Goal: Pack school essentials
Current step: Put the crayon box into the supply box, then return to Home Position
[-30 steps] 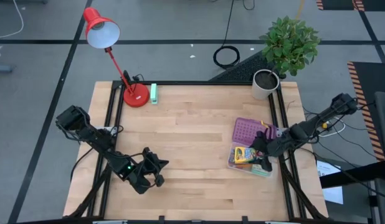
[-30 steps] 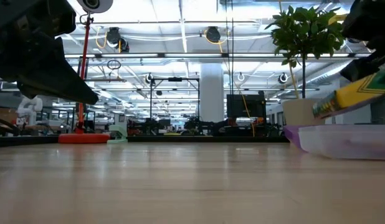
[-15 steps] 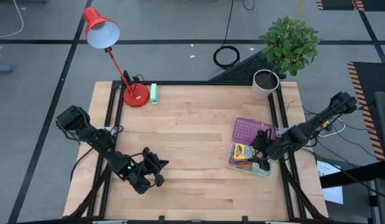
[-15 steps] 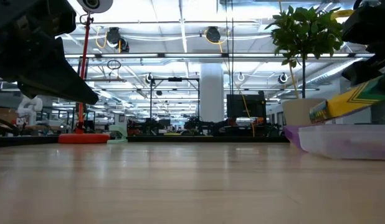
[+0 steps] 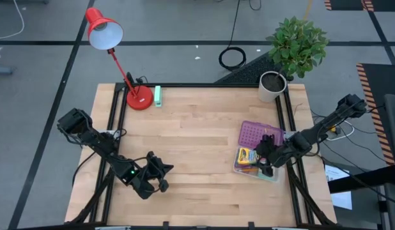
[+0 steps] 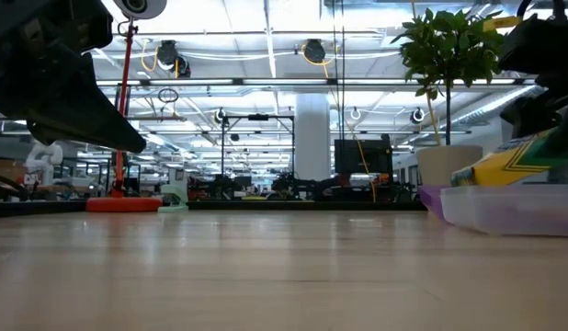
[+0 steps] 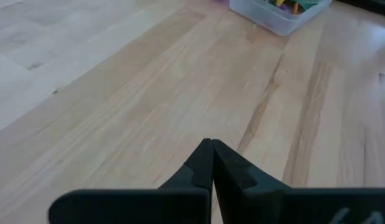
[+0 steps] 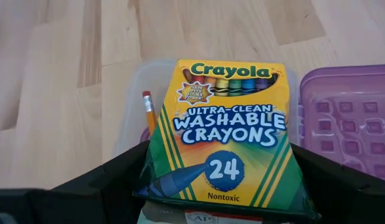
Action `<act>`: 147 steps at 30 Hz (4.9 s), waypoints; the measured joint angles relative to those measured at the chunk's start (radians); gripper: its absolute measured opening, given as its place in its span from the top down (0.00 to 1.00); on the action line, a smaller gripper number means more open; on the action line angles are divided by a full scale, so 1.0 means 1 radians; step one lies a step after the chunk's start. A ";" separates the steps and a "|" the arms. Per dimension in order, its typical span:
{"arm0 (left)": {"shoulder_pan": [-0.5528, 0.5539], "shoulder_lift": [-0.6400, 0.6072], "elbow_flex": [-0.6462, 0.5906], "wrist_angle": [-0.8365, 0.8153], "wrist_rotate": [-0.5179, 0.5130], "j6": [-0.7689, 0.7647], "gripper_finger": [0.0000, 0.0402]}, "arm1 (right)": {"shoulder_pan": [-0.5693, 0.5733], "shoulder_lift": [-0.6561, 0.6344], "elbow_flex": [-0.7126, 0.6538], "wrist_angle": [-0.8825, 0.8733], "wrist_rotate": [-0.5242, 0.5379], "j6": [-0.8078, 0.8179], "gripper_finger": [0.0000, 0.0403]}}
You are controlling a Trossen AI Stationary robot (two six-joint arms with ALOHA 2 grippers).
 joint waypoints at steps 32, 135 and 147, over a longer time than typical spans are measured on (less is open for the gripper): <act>0.001 0.000 0.000 0.005 0.013 0.026 0.99 | 0.000 0.022 0.000 0.096 0.005 -0.056 0.09; 0.352 -0.447 -0.391 0.792 0.414 1.016 0.99 | -0.449 -0.670 -0.432 0.802 -0.278 -1.015 1.00; 0.352 -0.447 -0.391 0.794 0.402 1.014 0.99 | -0.482 -0.778 -0.433 0.710 -0.311 -1.003 1.00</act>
